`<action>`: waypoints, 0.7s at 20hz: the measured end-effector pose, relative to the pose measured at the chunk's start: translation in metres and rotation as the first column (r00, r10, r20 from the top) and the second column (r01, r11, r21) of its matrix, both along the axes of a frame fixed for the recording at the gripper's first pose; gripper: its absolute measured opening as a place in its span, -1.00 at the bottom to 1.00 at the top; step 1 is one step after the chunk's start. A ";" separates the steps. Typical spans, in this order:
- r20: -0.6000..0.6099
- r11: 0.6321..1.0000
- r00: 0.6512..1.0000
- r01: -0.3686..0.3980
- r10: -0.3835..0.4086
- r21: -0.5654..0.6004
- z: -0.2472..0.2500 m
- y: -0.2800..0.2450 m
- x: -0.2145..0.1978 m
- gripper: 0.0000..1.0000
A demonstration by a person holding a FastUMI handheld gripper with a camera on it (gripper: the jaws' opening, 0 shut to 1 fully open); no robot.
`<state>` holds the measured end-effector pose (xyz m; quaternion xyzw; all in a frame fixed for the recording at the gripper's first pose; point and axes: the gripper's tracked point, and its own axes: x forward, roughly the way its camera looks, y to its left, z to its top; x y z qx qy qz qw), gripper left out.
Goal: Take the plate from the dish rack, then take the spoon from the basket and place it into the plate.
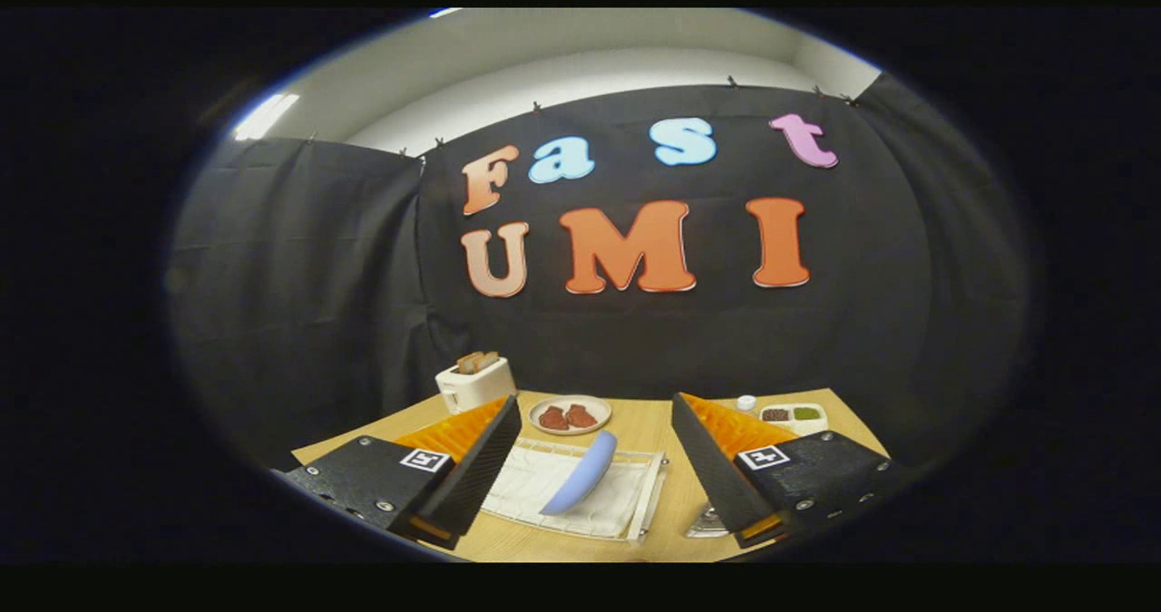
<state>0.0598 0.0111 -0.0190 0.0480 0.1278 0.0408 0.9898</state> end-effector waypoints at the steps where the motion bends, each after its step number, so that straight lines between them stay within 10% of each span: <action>1: -0.042 1.000 0.999 -0.018 0.019 0.008 -0.004 0.004 0.005 0.98; 14: -0.619 0.994 0.778 -0.075 0.106 0.076 -0.136 0.023 0.055 0.54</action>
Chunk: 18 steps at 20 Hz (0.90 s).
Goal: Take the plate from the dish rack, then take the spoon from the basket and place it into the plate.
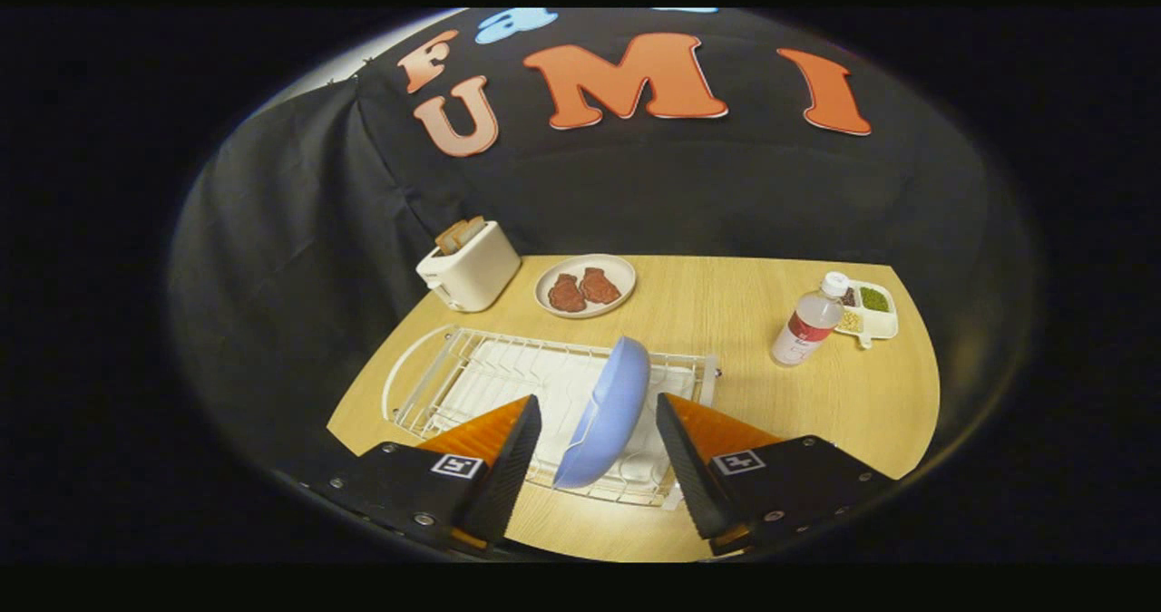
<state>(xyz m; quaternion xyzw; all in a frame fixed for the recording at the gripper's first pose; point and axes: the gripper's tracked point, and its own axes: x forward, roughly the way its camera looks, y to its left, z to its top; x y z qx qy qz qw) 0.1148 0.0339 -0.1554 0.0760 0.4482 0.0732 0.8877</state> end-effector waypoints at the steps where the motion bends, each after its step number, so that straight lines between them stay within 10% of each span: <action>1: -0.029 1.000 1.000 0.001 -0.001 -0.007 -0.007 0.000 0.002 0.49; 18: -0.145 0.926 0.975 0.108 -0.170 -0.361 -0.056 -0.026 0.014 -0.41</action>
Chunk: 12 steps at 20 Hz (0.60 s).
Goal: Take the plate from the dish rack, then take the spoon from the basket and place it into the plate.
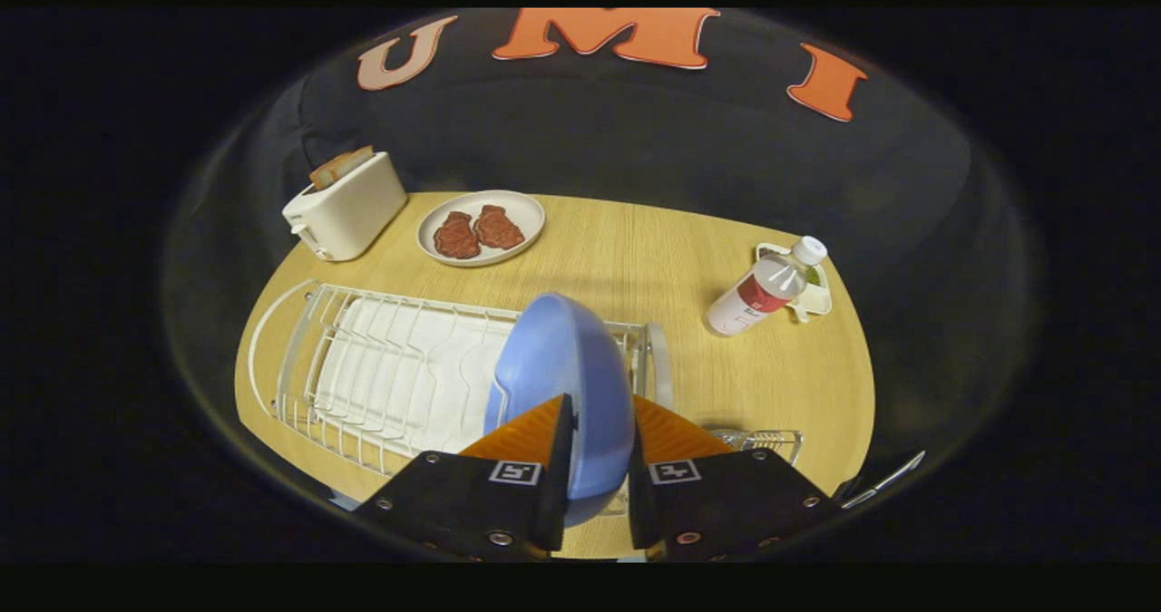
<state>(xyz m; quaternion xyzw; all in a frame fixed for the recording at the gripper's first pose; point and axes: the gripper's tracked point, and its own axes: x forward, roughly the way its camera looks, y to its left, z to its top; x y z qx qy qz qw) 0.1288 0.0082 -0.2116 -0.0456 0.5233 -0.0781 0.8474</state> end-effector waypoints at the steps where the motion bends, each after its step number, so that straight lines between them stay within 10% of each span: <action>1: 0.024 1.000 1.000 0.000 0.001 -0.017 0.005 0.001 0.007 -0.44; 12: 0.137 1.000 0.991 0.007 -0.008 0.008 0.072 -0.012 -0.014 -0.51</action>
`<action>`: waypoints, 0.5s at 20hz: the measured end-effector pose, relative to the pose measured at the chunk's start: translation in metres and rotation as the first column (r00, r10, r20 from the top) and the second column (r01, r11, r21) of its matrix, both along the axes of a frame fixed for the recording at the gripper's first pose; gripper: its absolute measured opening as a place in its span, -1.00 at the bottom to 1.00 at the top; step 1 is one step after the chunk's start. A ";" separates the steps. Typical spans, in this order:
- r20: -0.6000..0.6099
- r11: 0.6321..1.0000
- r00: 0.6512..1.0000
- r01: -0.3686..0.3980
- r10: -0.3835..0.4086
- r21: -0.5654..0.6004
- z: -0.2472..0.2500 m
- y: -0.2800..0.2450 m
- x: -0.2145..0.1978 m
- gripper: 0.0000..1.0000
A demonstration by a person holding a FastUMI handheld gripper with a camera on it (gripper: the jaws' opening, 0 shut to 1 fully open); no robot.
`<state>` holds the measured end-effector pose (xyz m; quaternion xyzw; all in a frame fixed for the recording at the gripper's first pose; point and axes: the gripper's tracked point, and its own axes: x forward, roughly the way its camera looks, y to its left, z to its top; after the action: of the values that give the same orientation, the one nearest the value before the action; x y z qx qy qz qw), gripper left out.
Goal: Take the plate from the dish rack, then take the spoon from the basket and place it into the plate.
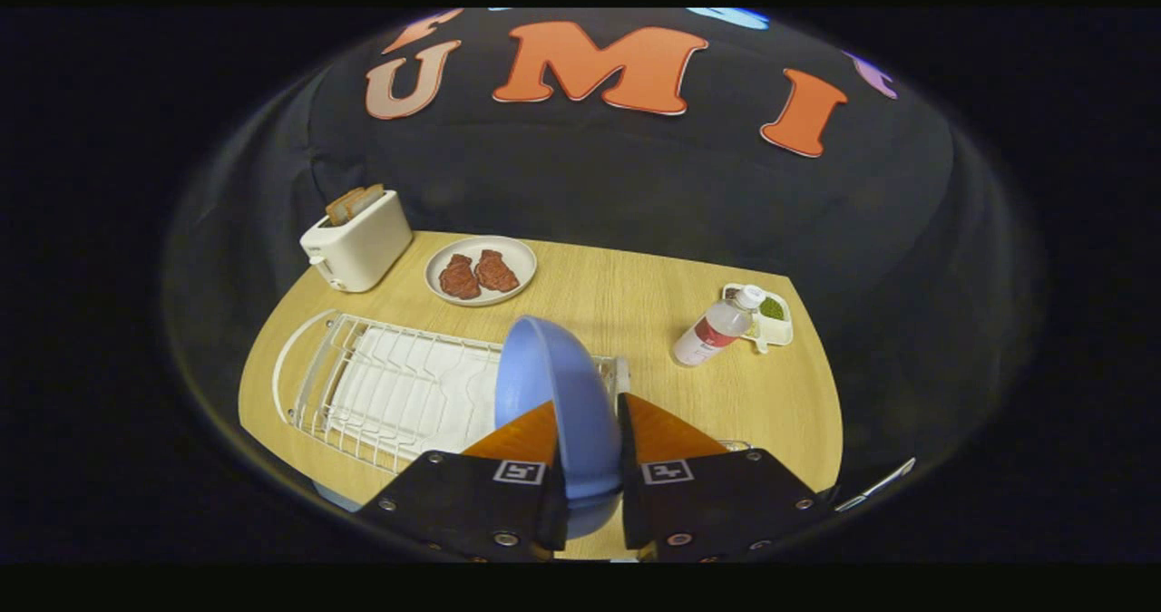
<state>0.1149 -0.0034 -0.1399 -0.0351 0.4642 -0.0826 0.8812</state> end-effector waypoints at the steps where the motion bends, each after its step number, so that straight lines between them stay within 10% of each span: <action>1: 0.012 1.000 1.000 -0.001 0.001 0.027 0.005 0.000 -0.009 -0.51; 10: 0.108 0.981 0.994 -0.040 0.020 0.190 -0.005 -0.014 -0.112 -0.52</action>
<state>0.0025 -0.0178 -0.1450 0.0473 0.4224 -0.0260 0.9048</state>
